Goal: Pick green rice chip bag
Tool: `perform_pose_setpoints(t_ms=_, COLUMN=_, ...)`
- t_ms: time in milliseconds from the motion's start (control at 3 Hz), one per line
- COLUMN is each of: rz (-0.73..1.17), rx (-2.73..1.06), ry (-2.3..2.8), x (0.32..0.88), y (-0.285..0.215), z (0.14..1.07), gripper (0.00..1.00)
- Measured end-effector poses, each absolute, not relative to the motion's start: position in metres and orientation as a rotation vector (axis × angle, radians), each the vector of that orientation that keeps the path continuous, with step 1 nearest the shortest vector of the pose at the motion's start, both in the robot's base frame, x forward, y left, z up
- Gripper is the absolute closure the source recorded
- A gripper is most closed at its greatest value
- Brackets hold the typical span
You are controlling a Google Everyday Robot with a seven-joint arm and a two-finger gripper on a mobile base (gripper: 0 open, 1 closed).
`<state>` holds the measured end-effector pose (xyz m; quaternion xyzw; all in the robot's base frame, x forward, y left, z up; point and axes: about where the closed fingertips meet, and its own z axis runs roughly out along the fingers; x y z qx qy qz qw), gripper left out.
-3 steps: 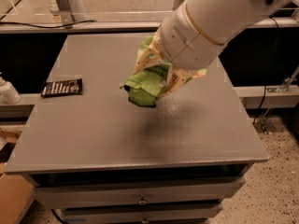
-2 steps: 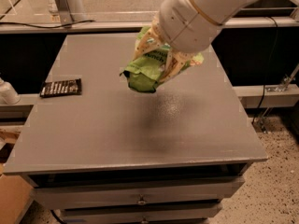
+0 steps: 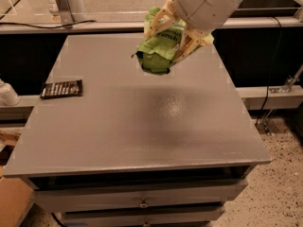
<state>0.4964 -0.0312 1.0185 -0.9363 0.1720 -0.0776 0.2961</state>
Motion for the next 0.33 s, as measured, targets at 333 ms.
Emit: perform_pose_setpoints(t_ms=333, rz=-0.207, rx=-2.49, ry=0.457, x=0.4963, y=-0.0312, z=1.0185, gripper=1.0)
